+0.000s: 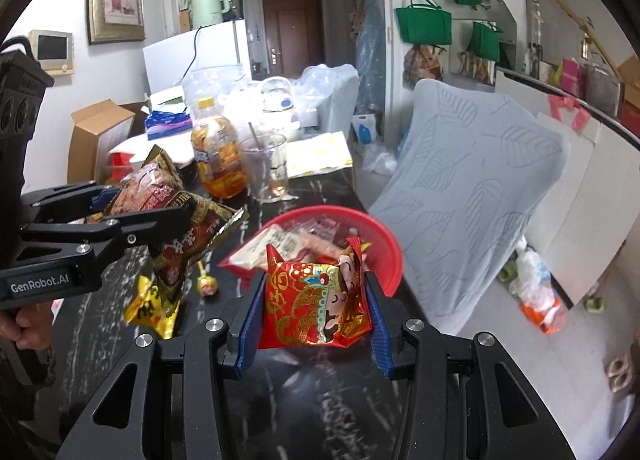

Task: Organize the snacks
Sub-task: 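Carry the red bag with the right tool while the left tool carries the chip bag to the basket, then lower both bags into the red basket and open both tools, then withdraw both open tools from the basket toward the remaining snacks, then grasp the yellow HUA bag with the left tool while the right tool grasps the lollipop, then carry the lollipop with the right tool while the left tool carries the yellow bag to the basket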

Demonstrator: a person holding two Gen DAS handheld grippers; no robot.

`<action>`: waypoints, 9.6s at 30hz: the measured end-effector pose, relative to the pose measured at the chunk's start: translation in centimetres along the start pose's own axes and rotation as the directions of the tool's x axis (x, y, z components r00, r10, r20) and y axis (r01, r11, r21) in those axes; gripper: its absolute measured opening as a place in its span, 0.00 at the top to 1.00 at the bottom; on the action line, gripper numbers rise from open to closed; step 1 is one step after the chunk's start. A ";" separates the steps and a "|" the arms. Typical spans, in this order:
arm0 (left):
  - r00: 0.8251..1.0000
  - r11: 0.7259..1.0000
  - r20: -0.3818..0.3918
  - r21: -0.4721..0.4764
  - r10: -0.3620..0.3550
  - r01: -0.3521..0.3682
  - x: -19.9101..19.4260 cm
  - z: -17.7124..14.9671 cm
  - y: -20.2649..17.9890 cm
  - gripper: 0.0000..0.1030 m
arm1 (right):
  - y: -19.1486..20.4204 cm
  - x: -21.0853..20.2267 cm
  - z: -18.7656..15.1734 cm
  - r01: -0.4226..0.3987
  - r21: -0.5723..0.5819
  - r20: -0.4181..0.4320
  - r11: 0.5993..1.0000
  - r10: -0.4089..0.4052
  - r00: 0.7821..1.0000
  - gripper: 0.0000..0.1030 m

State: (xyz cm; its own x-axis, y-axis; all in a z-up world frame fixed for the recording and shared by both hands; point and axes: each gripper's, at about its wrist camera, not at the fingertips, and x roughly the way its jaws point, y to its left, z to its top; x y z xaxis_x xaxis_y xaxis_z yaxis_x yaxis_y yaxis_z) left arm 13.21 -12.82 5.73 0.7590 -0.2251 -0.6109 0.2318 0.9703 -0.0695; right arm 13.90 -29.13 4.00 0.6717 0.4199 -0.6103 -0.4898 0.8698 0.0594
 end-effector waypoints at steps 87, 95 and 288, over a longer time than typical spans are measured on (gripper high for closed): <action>0.997 0.995 -0.069 0.087 0.046 -0.039 8.7 1.4 2.1 0.50 | -3.4 14.3 0.3 0.032 -0.126 -0.210 0.992 -0.058 0.976 0.37; 0.998 0.997 -0.049 0.077 0.036 -0.032 7.5 1.7 2.0 0.50 | -3.6 12.4 1.0 0.033 -0.112 -0.164 0.993 -0.051 0.985 0.35; 0.939 0.988 -0.338 -0.118 0.057 -0.103 3.2 -15.4 9.7 0.61 | 9.4 6.5 -9.8 -0.073 0.147 -0.213 0.987 0.103 0.971 0.76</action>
State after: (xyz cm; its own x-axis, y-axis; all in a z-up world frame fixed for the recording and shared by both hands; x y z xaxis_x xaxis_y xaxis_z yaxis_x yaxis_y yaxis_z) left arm 8.49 -2.75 -9.02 0.5206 -0.1259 -0.8445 0.0793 0.9919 -0.0990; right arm 8.23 -20.75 -7.15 0.4833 0.4426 -0.7554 -0.4506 0.8655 0.2189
